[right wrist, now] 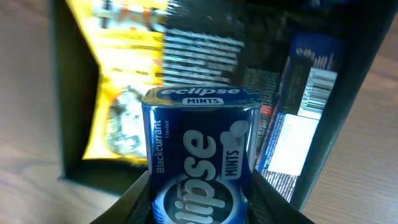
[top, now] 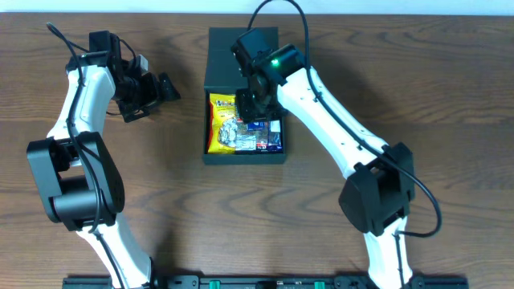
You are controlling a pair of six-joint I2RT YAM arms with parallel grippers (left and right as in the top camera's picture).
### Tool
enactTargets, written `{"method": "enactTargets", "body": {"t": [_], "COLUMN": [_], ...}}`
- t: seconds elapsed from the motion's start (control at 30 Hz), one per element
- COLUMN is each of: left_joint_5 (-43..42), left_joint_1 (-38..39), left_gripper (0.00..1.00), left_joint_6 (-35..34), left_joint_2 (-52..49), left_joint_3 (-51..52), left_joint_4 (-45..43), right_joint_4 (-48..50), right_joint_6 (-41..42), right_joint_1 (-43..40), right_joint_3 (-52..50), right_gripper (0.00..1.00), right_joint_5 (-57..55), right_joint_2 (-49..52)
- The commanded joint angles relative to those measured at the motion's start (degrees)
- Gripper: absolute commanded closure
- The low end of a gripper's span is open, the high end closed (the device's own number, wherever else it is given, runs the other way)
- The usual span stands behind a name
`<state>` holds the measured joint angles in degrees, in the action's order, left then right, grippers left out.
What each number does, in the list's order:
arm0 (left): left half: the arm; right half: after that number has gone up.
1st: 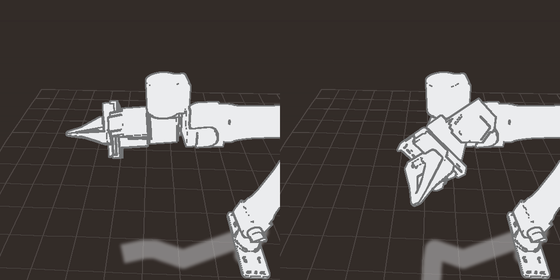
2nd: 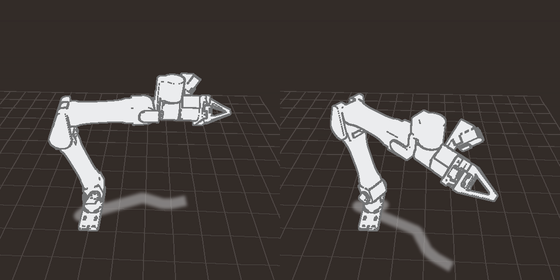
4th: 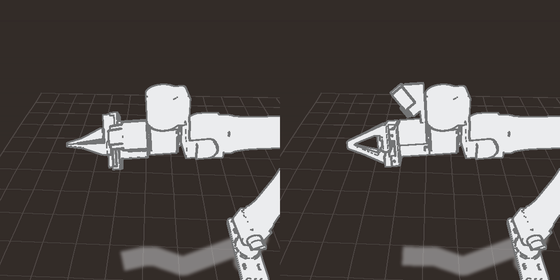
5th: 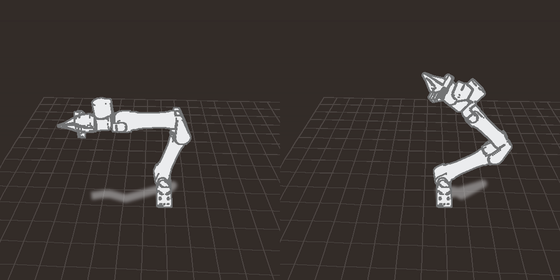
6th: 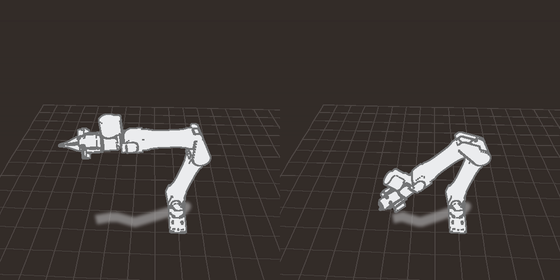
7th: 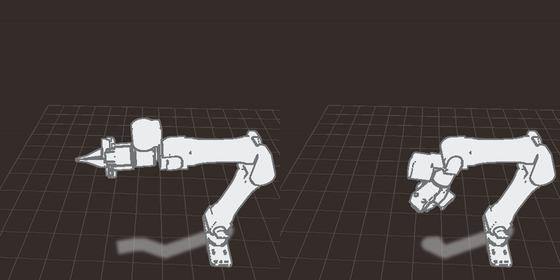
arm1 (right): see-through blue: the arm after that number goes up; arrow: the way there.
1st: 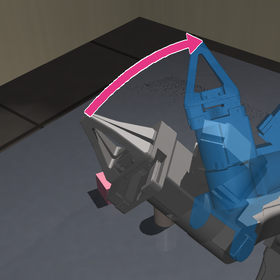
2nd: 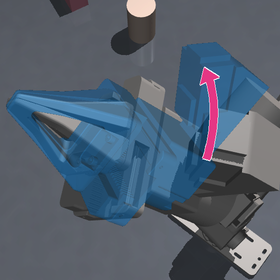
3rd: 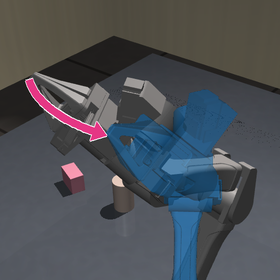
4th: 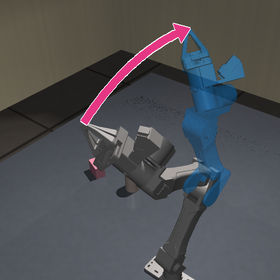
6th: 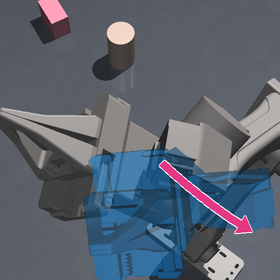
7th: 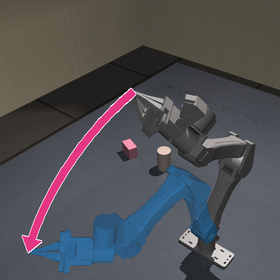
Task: Pack container
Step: 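Carry the Eclipse tin into the box's right side and release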
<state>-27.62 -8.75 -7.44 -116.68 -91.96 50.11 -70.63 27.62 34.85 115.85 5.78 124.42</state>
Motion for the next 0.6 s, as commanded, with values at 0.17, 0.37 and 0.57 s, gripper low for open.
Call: {"method": "enactTargets", "body": {"t": [0.17, 0.37, 0.57], "left_joint_5": [0.8, 0.8, 0.6], "left_joint_1": [0.2, 0.2, 0.6], "left_gripper": [0.02, 0.02, 0.01], "left_joint_6": [0.7, 0.6, 0.6], "left_joint_2": [0.6, 0.6, 0.6], "left_joint_3": [-1.3, -1.3, -1.3], "left_joint_4": [0.2, 0.1, -0.2], "right_joint_4": [2.5, 2.7, -0.3], "right_joint_6": [2.9, 2.8, 1.5], "right_joint_1": [0.4, 0.2, -1.4], "right_joint_3": [-4.4, -4.1, 4.0], "right_gripper": [0.57, 0.35, 0.37], "right_joint_5": [-2.6, -2.5, -2.6], "right_joint_2": [2.4, 2.4, 2.3]}}
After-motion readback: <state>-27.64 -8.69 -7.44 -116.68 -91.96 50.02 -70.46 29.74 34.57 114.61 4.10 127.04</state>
